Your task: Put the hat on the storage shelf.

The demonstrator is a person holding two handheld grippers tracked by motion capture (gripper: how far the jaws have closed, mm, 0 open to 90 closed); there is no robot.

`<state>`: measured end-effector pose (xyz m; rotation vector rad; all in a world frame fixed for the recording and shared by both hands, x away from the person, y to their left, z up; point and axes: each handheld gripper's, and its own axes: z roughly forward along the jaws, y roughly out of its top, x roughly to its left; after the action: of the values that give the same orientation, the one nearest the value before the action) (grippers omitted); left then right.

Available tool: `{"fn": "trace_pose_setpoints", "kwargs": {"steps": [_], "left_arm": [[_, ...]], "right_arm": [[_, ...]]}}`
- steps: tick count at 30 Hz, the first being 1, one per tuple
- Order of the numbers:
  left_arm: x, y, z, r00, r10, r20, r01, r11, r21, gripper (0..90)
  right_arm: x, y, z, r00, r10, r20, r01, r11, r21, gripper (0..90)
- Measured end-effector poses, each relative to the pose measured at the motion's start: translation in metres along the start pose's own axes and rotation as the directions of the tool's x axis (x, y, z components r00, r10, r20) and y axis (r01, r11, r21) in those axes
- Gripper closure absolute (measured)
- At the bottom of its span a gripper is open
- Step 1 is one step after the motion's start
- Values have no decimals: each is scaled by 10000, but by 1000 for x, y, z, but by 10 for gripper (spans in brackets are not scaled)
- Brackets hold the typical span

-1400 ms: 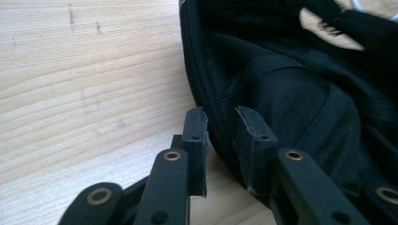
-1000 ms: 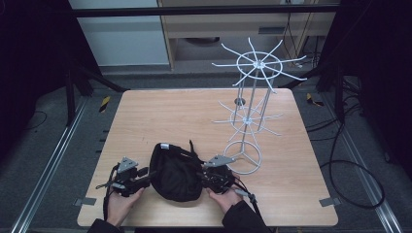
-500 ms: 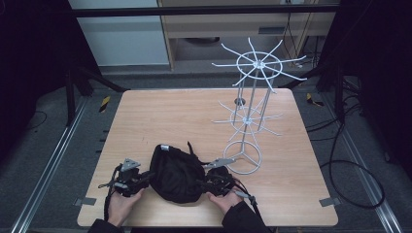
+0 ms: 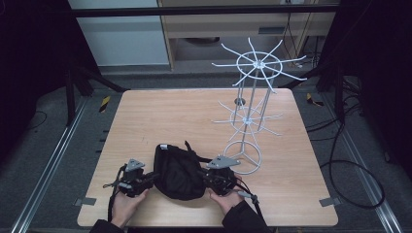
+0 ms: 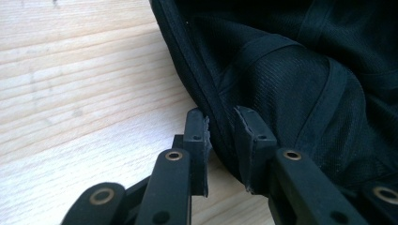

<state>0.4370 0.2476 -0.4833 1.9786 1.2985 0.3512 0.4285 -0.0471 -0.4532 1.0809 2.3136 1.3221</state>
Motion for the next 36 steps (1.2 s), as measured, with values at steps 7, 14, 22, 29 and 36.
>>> {"fn": "trace_pose_setpoints", "kwargs": {"steps": [7,14,22,29,36], "left_arm": [[-3,4,9,10000,-32,36,33,9995,-300,744],[-1,7,14,9997,-114,227,123,9991,-408,741],[2,11,6,9997,-158,181,169,9976,-666,669],[-2,23,-24,9932,-365,1107,567,9812,-1844,592],[-19,34,-33,9853,-25,1709,431,9713,-2339,516]], "right_arm": [[12,7,-9,9934,-1013,-547,956,9906,-977,824],[22,3,-4,9847,-1417,-1016,1331,9873,-871,823],[23,-3,-1,9877,-1374,-751,1326,9890,-658,817],[21,-8,-2,9894,-1306,-640,1269,9901,-595,809],[21,-11,-1,9897,-1251,-697,1215,9911,-536,797]]}}
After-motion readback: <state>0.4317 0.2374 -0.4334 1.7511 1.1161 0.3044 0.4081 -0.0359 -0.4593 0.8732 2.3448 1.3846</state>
